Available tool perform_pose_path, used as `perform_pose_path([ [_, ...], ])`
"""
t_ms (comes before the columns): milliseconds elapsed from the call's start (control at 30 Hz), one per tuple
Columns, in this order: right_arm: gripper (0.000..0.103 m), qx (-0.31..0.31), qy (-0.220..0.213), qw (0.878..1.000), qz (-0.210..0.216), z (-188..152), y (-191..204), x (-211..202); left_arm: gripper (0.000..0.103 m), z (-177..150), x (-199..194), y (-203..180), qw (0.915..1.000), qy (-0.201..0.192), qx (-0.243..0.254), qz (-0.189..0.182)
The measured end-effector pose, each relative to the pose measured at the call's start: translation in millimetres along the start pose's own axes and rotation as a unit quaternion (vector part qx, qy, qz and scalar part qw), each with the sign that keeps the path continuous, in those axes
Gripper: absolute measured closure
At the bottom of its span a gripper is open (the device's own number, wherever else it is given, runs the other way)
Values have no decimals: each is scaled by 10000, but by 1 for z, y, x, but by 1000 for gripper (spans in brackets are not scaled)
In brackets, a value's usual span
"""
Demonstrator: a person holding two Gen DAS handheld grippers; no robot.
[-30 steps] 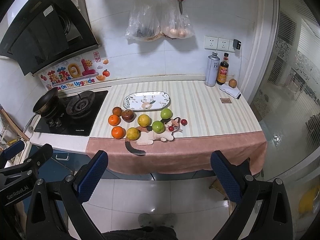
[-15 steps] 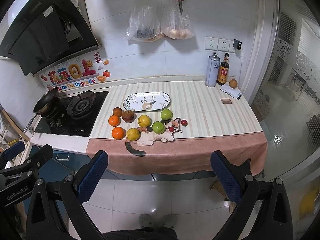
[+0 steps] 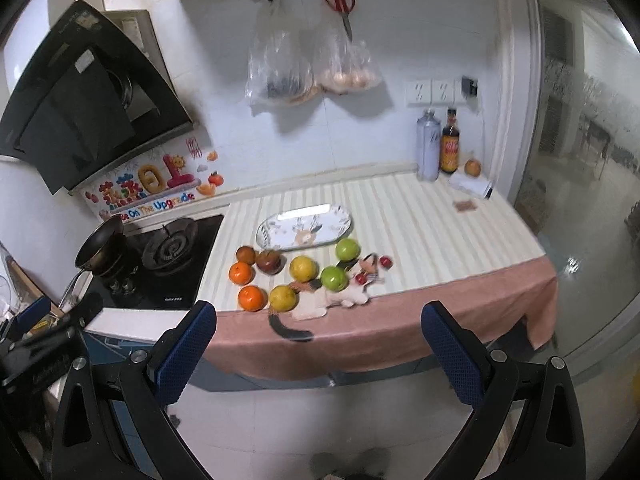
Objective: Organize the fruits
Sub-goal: 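Grasp an orange with the left gripper while the right gripper grasps a yellow citrus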
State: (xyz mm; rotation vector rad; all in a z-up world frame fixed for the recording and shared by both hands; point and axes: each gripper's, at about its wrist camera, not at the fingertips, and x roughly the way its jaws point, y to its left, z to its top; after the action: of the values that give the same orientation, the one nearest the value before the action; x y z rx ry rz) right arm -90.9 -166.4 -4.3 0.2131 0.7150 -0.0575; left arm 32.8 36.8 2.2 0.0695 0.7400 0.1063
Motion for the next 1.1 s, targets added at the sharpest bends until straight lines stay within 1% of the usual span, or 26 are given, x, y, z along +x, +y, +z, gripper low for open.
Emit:
perform_pose_path([
  [67, 0, 80, 77, 9999, 87, -1, 4, 21, 0, 0, 16, 10, 10000, 51, -53, 44],
  [133, 0, 73, 120, 9999, 46, -1, 8, 41, 0, 3, 35, 20, 9999, 78, -90, 97],
  [233, 0, 119, 371, 9992, 64, 5, 11, 80, 0, 9, 74, 32, 9993, 299, -124, 190],
  [300, 0, 109, 525, 9985, 62, 12, 12, 110, 0, 14, 101, 37, 9980, 603, -164, 122],
  [333, 0, 106, 561, 9983, 74, 16, 11, 124, 0, 17, 120, 40, 9967, 776, -216, 34],
  [400, 0, 95, 700, 9975, 63, 24, 10, 154, 0, 23, 152, 42, 9943, 1038, -251, 2],
  [500, 1, 128, 1023, 9944, 222, 38, 5, 209, 1, 31, 194, 40, 9905, 1343, -282, -9],
  [567, 3, 95, 1228, 9919, 307, 48, 4, 248, 3, 35, 228, 36, 9865, 1607, -300, -37],
  [600, 4, 55, 1360, 9901, 345, 53, 5, 273, 8, 37, 252, 32, 9834, 1787, -309, -54],
  [667, 10, -35, 1669, 9852, 395, 61, 6, 320, 11, 39, 289, 27, 9770, 2101, -354, -115],
  [700, 11, -85, 1871, 9814, 428, 65, 6, 349, 13, 39, 311, 23, 9724, 2295, -389, -145],
  [767, 15, -194, 2252, 9730, 461, 69, 9, 400, 13, 39, 344, 17, 9641, 2609, -444, -202],
  [833, 16, -254, 2531, 9658, 498, 70, 9, 437, 14, 38, 382, 9, 9538, 2952, -476, -288],
  [867, 16, -346, 2677, 9615, 514, 70, 12, 460, 14, 38, 396, 6, 9506, 3053, -470, -310],
  [967, 16, -518, 3039, 9499, 514, 67, 17, 505, 14, 36, 441, -7, 9378, 3434, -379, -329],
  [1033, 16, -589, 3290, 9409, 554, 65, 21, 527, 14, 33, 466, -12, 9300, 3647, -320, -332],
  [1100, 16, -679, 3467, 9336, 592, 61, 25, 541, 14, 30, 486, -18, 9240, 3801, -258, -327],
])
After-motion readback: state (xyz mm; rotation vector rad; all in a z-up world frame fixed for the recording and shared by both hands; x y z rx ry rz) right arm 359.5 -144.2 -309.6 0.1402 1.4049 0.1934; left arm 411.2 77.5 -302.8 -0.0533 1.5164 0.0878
